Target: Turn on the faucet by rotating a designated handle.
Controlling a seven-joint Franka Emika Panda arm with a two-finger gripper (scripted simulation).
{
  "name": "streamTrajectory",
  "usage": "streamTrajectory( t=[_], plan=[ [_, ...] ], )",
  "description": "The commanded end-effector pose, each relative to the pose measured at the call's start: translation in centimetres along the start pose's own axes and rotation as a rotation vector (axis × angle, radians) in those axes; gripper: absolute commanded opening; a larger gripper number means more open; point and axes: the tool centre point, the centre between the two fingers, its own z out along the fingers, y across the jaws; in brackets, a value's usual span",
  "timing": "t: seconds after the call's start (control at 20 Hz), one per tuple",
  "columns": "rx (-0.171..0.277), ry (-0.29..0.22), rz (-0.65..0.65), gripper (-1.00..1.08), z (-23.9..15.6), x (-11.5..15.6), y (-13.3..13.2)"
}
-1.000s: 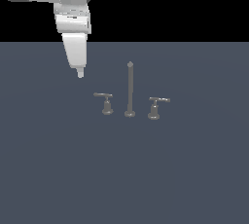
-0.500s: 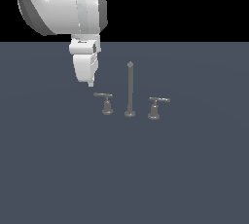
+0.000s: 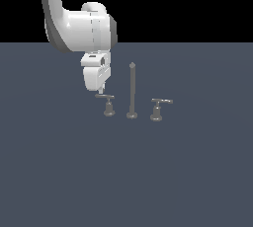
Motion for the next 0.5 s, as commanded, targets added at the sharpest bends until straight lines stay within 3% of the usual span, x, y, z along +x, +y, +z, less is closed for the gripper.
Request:
streamTrajectory(
  t=[0.0, 0.45],
  plan=[
    [0.001, 0.001, 0.032, -1.0, 0.63, 0.33, -0.76],
    [0.0, 0.0, 0.068, -1.0, 1.32, 0.74, -1.6]
  ],
)
